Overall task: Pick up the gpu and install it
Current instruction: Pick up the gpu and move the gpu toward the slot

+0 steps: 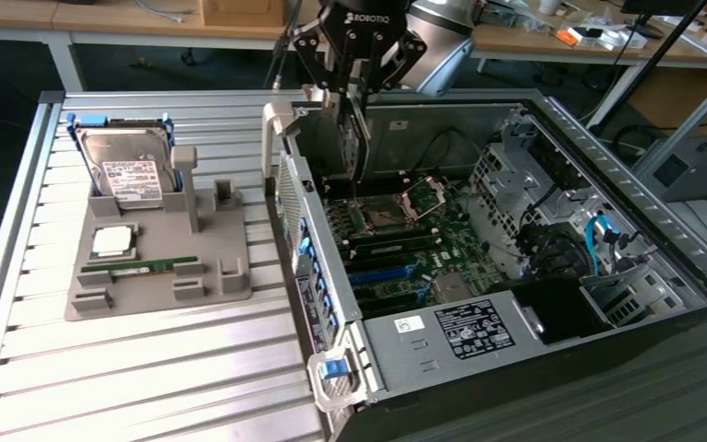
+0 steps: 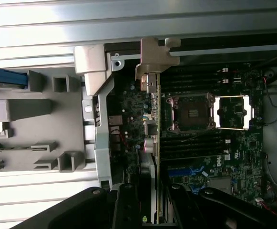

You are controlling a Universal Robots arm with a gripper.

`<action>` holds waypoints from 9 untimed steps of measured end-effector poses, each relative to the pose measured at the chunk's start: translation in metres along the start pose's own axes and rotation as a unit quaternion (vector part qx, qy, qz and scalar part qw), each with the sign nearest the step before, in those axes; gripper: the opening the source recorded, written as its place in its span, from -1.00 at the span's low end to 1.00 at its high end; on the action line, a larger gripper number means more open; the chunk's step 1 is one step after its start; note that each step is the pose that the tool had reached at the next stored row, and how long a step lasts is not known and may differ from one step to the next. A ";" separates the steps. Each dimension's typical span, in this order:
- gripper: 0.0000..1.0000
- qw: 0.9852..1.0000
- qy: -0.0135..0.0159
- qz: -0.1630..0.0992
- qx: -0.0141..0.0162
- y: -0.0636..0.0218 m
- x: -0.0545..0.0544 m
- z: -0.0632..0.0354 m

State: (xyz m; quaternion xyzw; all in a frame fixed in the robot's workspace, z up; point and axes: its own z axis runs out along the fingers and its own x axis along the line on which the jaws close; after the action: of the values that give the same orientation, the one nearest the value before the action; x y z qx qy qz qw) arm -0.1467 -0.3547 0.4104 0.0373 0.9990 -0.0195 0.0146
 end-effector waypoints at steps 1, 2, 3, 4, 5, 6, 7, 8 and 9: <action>-0.47 1.000 0.000 0.000 0.000 0.0000 0.000 0.0002; -0.47 1.000 0.000 0.000 0.000 0.0001 0.000 0.0003; -0.47 1.000 0.000 0.000 0.000 0.0001 -0.001 0.0004; -0.47 1.000 0.000 0.000 0.000 0.0001 -0.001 0.0005; -0.47 1.000 0.000 0.000 0.000 0.0001 -0.001 0.0005; -0.47 1.000 0.000 0.000 0.000 0.0001 -0.001 0.0007; -0.47 1.000 0.000 0.000 0.000 0.0001 -0.001 0.0008; -0.47 1.000 0.000 0.000 0.000 0.0001 -0.001 0.0009; -0.47 1.000 0.000 0.000 0.000 0.0002 -0.002 0.0009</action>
State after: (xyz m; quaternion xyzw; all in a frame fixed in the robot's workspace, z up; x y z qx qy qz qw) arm -0.1452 -0.3547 0.4095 0.0373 0.9990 -0.0196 0.0146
